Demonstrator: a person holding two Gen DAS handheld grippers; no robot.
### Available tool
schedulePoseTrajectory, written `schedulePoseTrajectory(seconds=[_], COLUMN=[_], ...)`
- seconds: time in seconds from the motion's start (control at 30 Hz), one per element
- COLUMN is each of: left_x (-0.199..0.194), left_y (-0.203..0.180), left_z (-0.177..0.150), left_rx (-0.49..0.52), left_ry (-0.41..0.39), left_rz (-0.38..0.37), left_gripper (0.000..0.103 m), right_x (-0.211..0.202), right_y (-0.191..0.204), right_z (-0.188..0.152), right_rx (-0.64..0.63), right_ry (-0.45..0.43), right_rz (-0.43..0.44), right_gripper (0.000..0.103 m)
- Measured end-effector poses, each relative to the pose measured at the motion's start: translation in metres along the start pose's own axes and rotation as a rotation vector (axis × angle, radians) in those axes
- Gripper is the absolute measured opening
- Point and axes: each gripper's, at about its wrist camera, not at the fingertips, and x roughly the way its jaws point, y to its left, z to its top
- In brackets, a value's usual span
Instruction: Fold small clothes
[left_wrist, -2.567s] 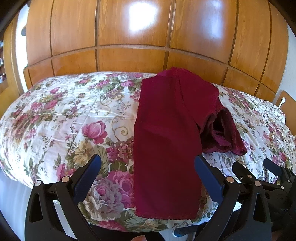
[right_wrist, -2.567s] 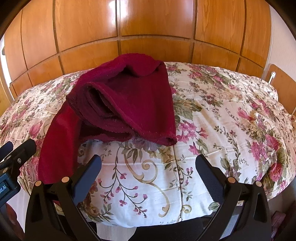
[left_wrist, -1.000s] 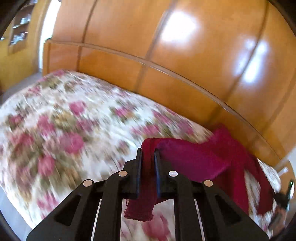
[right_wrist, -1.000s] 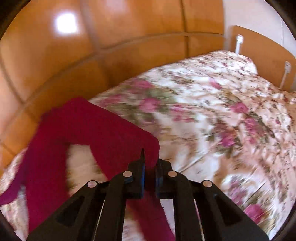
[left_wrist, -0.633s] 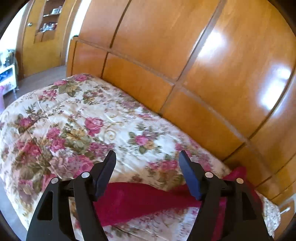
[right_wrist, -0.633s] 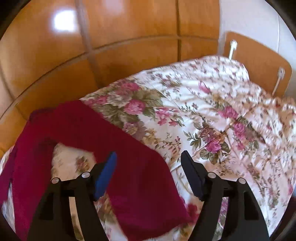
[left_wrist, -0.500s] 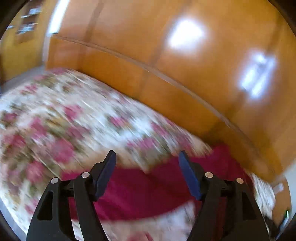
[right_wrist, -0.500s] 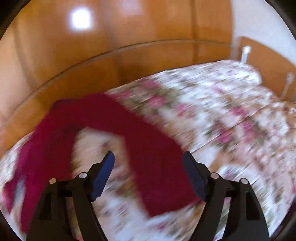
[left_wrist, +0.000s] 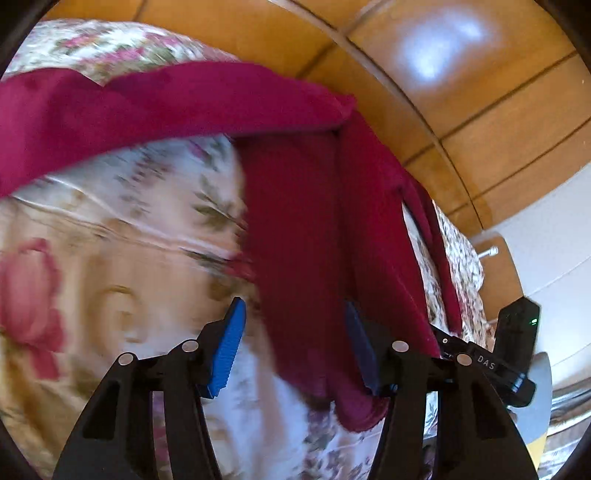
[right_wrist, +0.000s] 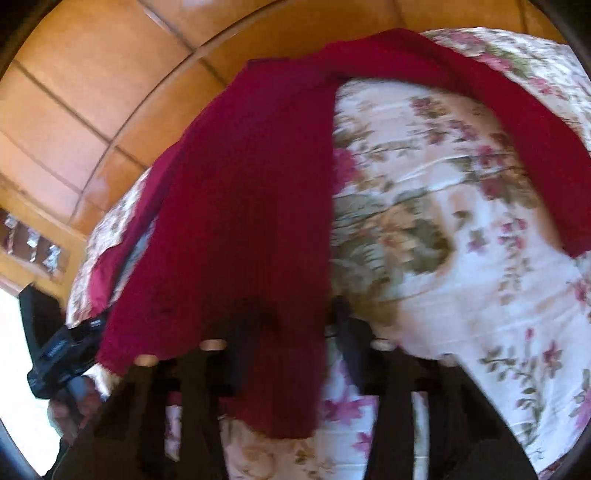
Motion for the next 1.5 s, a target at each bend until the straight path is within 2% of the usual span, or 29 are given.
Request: schedulePoseTrajectory(seconds=[0.03,0.07,0.1,0.2,0.37,0.47,0.53,0.6,0.67,0.77,0.83,0.87,0.9,0.93,1.0,1.1,1.13,1.2,1.23,1.3,1.33,1.37,1.4,1.43,1.47,1.5], left_x=[0.008,0.01,0.007,-0.012,-0.087,-0.128,-0.145,-0.143,-0.133,-0.122,-0.12,-0.119,-0.118,-0.117,-0.113,-0.098,-0.09,-0.08,-0.079,-0.085,-0.094,-0.101,-0.108,-0.114,-0.12,-0.127], left_y=[-0.004,-0.01,-0.014,-0.014,-0.015,-0.015,-0.01,-0.009,0.01,0.046,0.06,0.066,0.07,0.075,0.075,0.063,0.056,0.042,0.04,0.041,0.04,0.04,0.039,0.039,0.041,0.045], left_z=[-0.001,-0.004,-0.003,0.001,0.016,0.015,0.006,-0.002,-0.012,-0.021,-0.03,-0.034,-0.038,-0.043,-0.049,-0.058,-0.064,-0.067,-0.069,-0.066,-0.063,-0.059,-0.051,-0.047,-0.041,-0.033], left_rx=[0.016,0.042,0.054,0.054,0.087,0.102,0.11,0.117,0.068,-0.058,-0.084,-0.104,-0.131,-0.165,-0.168,-0.127,-0.079,0.012,0.04,0.028,0.029,0.044,0.068,0.084,0.094,0.102], left_ry=[0.02,0.02,0.005,-0.026,-0.106,-0.118,-0.089,-0.064,-0.023,-0.015,-0.029,-0.033,-0.036,-0.036,-0.033,-0.014,0.003,0.02,0.015,-0.027,-0.073,-0.104,-0.138,-0.163,-0.189,-0.23], left_rz=[-0.002,0.018,0.03,-0.01,-0.059,-0.07,-0.058,-0.016,0.026,0.082,0.123,0.126,0.112,0.06,0.013,-0.008,0.034,0.16,0.188,0.196,0.224,0.256,0.305,0.345,0.393,0.458], left_gripper=[0.025,0.013,0.011,0.009,0.008,0.008,0.008,0.009,0.01,0.01,0.02,0.036,0.041,0.045,0.046,0.046,0.046,0.031,0.031,0.031,0.031,0.031,0.038,0.044,0.06,0.067], right_x=[0.001,0.001,0.002,-0.014,-0.077,-0.105,-0.114,-0.114,-0.102,-0.085,-0.077,-0.073,-0.069,-0.067,-0.064,-0.063,-0.063,-0.068,-0.07,-0.07,-0.071,-0.072,-0.072,-0.074,-0.076,-0.08], right_y=[0.003,0.007,0.009,0.009,0.013,0.01,-0.002,-0.016,-0.037,-0.057,-0.063,-0.062,-0.059,-0.058,-0.059,-0.06,-0.06,-0.058,-0.06,-0.065,-0.066,-0.066,-0.065,-0.061,-0.057,-0.052], right_z=[-0.002,-0.004,-0.005,-0.004,0.004,0.002,-0.005,-0.018,-0.032,-0.043,-0.045,-0.045,-0.045,-0.045,-0.045,-0.045,-0.044,-0.046,-0.049,-0.051,-0.051,-0.05,-0.048,-0.046,-0.044,-0.042], right_rx=[-0.029,-0.055,-0.067,-0.085,-0.107,-0.113,-0.112,-0.111,-0.066,-0.032,-0.018,-0.03,-0.049,-0.057,-0.061,-0.068,-0.074,-0.088,-0.093,-0.084,-0.07,-0.061,-0.058,-0.062,-0.069,-0.08], right_ry=[0.002,0.002,0.007,-0.039,-0.179,-0.221,-0.206,-0.173,-0.123,-0.084,-0.07,-0.069,-0.064,-0.059,-0.05,-0.051,-0.051,-0.052,-0.05,-0.041,-0.041,-0.044,-0.047,-0.061,-0.081,-0.109], right_rz=[-0.018,-0.036,-0.041,-0.047,-0.055,-0.077,-0.115,-0.173,-0.227,-0.314,-0.327,-0.343,-0.365,-0.376,-0.388,-0.391,-0.393,-0.409,-0.416,-0.415,-0.406,-0.406,-0.413,-0.435,-0.457,-0.472], right_gripper=[0.02,0.008,0.008,0.008,0.007,0.007,0.007,0.007,0.007,0.007,0.008,0.008,0.008,0.008,0.009,0.009,0.008,0.008,0.008,0.009,0.01,0.016,0.02,0.033,0.047,0.05])
